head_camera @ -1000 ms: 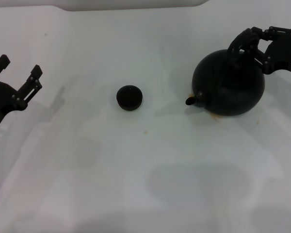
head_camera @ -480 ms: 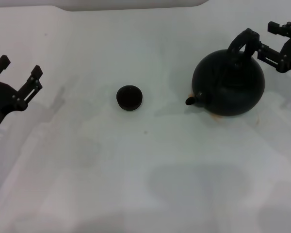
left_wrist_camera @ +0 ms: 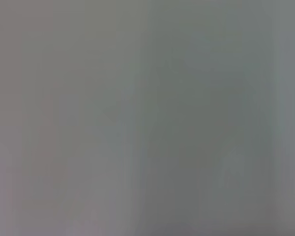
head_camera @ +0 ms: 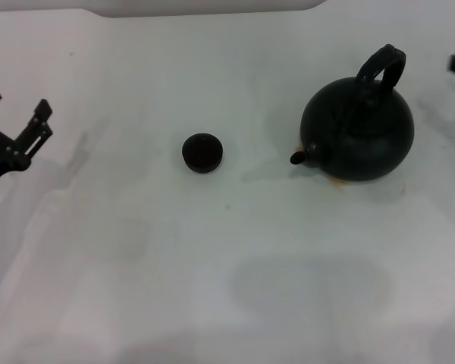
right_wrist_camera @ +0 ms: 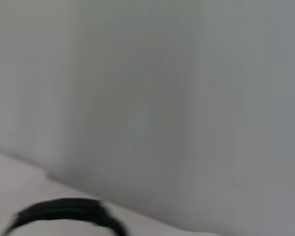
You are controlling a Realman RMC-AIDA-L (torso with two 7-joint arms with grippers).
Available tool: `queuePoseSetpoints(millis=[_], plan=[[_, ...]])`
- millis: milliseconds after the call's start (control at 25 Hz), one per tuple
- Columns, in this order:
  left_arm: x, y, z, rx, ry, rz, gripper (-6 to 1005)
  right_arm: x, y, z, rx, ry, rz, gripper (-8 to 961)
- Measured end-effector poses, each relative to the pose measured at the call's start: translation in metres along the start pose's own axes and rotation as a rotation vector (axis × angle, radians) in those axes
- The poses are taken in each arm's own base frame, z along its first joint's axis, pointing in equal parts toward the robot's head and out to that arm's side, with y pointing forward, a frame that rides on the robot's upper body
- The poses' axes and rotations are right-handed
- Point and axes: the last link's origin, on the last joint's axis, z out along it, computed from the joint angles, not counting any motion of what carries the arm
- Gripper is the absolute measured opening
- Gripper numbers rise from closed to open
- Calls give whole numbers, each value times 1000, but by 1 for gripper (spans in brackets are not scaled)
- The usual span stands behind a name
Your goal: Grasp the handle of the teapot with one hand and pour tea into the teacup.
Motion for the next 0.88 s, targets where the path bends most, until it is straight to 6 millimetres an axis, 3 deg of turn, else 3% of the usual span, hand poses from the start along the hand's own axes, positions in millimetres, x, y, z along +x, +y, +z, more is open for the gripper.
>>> queuePoseSetpoints(millis=[160,360,880], plan=[[-1,-3,0,22,-12,-3,817,8,-21,-19,150,-43,54,731],[-5,-7,5,41,-41,-23,817,15,-33,-33,321,-140,144,729],[10,-20,12,43,19,-64,817,32,-16,-58,429,-301,240,727]])
